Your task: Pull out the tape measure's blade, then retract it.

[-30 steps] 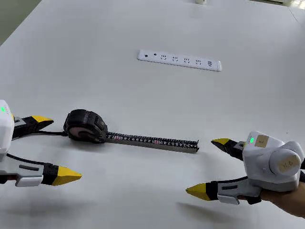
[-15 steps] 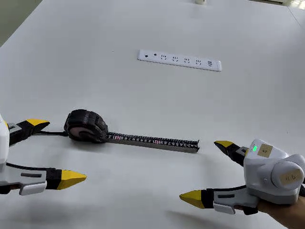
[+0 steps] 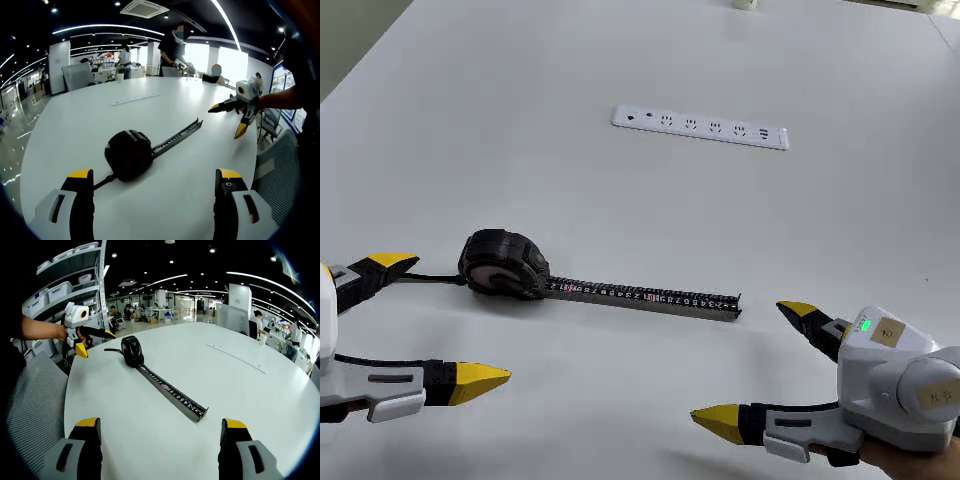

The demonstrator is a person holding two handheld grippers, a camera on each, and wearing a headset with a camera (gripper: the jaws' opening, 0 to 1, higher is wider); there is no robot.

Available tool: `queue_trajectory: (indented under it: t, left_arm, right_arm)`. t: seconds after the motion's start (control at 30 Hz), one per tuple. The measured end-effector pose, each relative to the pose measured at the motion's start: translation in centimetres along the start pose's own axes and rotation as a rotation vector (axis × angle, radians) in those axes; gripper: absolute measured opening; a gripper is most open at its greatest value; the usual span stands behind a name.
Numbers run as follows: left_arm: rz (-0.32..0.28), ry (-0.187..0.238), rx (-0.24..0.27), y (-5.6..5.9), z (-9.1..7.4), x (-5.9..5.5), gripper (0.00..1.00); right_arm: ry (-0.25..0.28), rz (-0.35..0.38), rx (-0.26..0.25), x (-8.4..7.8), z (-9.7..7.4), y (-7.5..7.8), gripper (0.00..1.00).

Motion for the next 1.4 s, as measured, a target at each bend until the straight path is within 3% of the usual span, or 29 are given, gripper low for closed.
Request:
queue_trajectory:
  t: [0.13,0.33,0.7,1.07,1.4]
  left_arm:
    - [-0.014,0.017,0.024,0.5,-0.1,-0.1,0.99]
    - [-0.031,0.034,0.066,1.1,-0.3,-0.2,0.99]
    - [-0.048,0.029,0.125,2.1,-0.2,-0.7,0.99]
    - [-0.053,0.021,0.174,3.3,0.3,-0.5,0.99]
    - [-0.094,0.012,0.197,4.0,0.3,-0.5,0.99]
  right_arm:
    - [0.027,0.005,-0.009,0.1,-0.1,-0.5,0.99]
    - [0.026,0.021,-0.030,0.0,-0.2,-0.9,0.99]
    - [0.053,0.087,-0.107,0.6,-0.1,-2.2,0.99]
    - [0.064,0.158,-0.197,1.1,-0.2,-3.5,0.99]
    - [0.065,0.186,-0.214,1.7,-0.2,-4.5,0.99]
Point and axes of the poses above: the centre of the closed fingertips' face, and the gripper's own axes: z roughly forward along the fingers, y roughly to its right, x roughly out of its top, the point moved 8 cm from there along -z, roughly backward along the fingers, and after that the axes turned 3 degrees about y, right-handed, at the moved point
